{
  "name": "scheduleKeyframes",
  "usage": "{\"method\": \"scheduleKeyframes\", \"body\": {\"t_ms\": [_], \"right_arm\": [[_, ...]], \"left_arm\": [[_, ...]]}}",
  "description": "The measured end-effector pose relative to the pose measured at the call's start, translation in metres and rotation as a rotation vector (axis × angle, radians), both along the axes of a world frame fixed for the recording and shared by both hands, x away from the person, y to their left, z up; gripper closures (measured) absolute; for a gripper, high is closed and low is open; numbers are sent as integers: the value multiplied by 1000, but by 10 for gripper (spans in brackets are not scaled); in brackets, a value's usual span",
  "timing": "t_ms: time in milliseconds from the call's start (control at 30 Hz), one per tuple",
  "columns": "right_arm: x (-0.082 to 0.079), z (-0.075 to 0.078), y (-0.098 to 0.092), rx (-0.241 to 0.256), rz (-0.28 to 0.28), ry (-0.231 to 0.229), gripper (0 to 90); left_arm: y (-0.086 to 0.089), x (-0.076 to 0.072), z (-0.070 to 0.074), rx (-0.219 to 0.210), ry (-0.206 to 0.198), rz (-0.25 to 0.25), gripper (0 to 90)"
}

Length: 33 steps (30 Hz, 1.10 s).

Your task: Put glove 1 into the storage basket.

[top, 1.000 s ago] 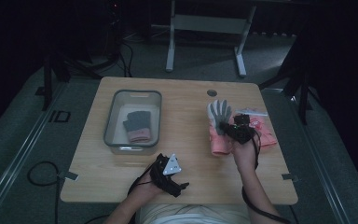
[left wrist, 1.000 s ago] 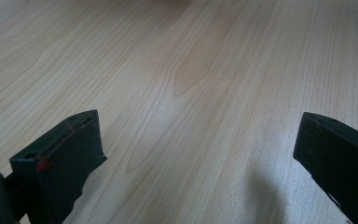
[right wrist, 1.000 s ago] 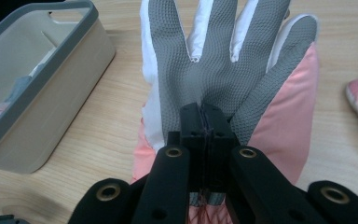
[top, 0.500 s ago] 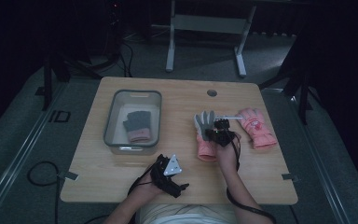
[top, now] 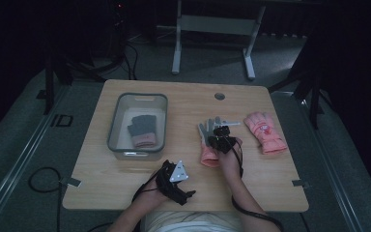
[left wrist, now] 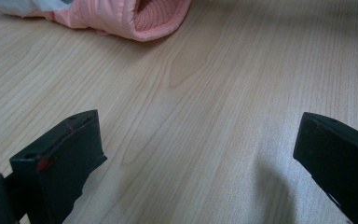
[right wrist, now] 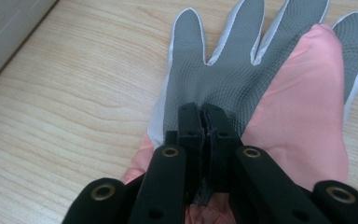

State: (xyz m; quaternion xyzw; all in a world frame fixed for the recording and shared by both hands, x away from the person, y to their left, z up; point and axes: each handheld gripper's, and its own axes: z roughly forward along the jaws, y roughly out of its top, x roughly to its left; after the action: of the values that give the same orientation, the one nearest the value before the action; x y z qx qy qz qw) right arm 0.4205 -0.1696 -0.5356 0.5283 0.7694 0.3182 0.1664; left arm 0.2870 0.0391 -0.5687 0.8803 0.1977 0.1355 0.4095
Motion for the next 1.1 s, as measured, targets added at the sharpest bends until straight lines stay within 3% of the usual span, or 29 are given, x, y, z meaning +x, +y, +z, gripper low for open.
{"method": "scheduleKeyframes", "body": {"t_ms": [200, 267, 333, 367, 433, 467, 500, 533, 633, 800, 900, 1067, 1100], "right_arm": [[-1, 8, 0, 12, 8, -15, 802], [-6, 16, -1, 17, 11, -53, 773], [-8, 21, -2, 25, 22, -63, 766], [-13, 34, -9, 29, 49, -110, 748], [-16, 44, -17, 21, 83, -158, 736], [-16, 44, -17, 21, 83, -158, 736], [-17, 53, -28, -19, 112, -204, 737], [-17, 56, -36, -26, 127, -219, 737], [-14, 61, -62, -36, 124, -235, 741], [-9, 65, -110, -51, 83, -250, 730], [-6, 62, -135, -105, 55, -260, 728], [4, 58, -173, -134, 24, -237, 706], [4, 58, -173, -134, 24, -237, 706]], "left_arm": [[0, 0, 0, 8, -4, 0, 10], [-1, 0, -1, 14, -5, -3, 10], [-1, 0, -1, 15, -6, -3, 9], [-2, -1, -1, 18, -9, -3, 9], [-2, -2, -1, 23, -12, -7, 9], [-2, -2, -1, 23, -12, -7, 9], [-3, -2, -1, 28, -13, -7, 10], [-2, -2, -1, 27, -12, -8, 10], [-2, -1, -1, 21, -9, -4, 9], [-2, 0, -1, 21, -5, -3, 9], [-1, 0, -1, 19, -6, -1, 10], [-1, 1, -1, 19, -3, 3, 10], [-1, 1, -1, 19, -3, 3, 10]]}}
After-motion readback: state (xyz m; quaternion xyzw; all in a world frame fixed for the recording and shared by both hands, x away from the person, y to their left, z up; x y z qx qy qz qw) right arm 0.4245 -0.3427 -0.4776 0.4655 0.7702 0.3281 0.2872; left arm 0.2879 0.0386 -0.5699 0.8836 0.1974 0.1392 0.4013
